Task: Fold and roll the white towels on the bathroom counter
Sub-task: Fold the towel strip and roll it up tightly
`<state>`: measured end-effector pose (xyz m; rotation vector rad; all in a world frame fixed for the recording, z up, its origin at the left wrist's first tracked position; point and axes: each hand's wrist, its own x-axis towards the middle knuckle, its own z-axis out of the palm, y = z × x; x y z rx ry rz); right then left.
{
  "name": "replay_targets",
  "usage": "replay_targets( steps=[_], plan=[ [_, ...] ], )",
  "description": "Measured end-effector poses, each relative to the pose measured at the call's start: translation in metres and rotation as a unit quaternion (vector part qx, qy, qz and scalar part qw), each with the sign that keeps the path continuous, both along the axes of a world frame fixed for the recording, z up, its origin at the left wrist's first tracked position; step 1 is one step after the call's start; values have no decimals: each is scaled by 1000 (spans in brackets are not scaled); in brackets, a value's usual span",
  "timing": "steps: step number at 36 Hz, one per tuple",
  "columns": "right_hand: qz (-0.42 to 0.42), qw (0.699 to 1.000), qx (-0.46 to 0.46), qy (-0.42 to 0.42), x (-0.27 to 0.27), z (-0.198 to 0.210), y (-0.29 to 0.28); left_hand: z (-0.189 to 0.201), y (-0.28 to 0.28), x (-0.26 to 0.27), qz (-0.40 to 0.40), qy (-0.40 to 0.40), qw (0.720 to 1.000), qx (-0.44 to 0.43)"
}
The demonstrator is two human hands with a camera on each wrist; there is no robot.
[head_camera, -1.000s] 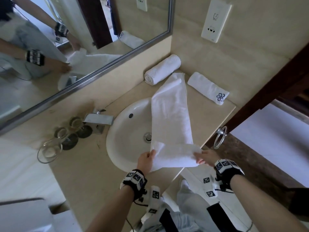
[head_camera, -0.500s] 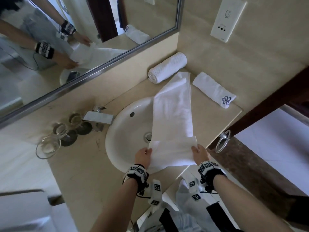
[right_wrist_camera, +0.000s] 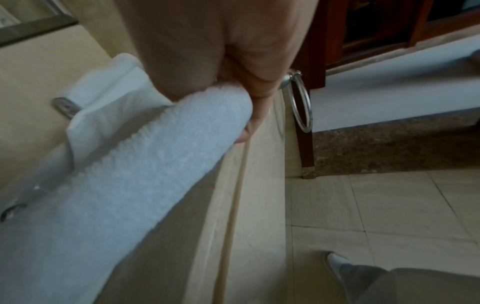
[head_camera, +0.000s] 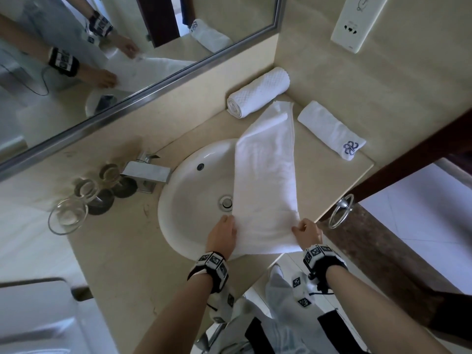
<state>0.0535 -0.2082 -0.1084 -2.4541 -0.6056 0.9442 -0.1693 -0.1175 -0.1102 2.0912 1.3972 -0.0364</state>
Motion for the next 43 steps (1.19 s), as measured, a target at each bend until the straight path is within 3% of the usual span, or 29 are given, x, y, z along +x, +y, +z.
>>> replay_targets(
  steps=[4, 6, 9, 12, 15, 19, 21, 26, 31, 33, 36, 40, 43],
  plan=[
    [10, 1000, -4, 26, 7, 4, -11, 3, -4, -10, -136, -81, 985, 74],
    [0, 999, -20, 38, 13, 6, -18, 4, -3, -19, -233, -41, 967, 96],
    [-31, 997, -21, 66, 18, 11, -26, 2, 0, -36, -376, 53, 916, 128],
    [-83, 992, -7, 90, 22, 13, -29, -3, 4, -46, -406, 86, 895, 162],
    [-104, 975, 14, 196, 26, 15, -35, -1, 3, -46, -391, 76, 898, 187],
    [-182, 891, 38, 413, 25, 21, -48, 4, -3, -41, -389, 75, 902, 172],
    [-175, 873, 42, 454, 24, 25, -53, 6, -4, -40, -375, 69, 911, 157],
    [-192, 860, 56, 470, 25, 30, -51, 18, 4, -36, -289, 23, 952, 101],
    [-108, 886, 53, 447, 33, 31, -53, 15, 9, -30, -120, -51, 991, -32],
    [-107, 904, 53, 410, 33, 39, -48, 8, 10, -26, -45, -99, 992, -69],
    [-123, 921, 42, 367, 34, 37, -38, 5, 14, -15, 34, -102, 989, -102],
    [-120, 944, -34, 306, 35, 35, -18, 2, 25, -8, 75, -96, 981, -153],
    [-138, 947, -29, 289, 37, 34, -2, 12, 28, -1, 117, -79, 971, -191]
  ],
)
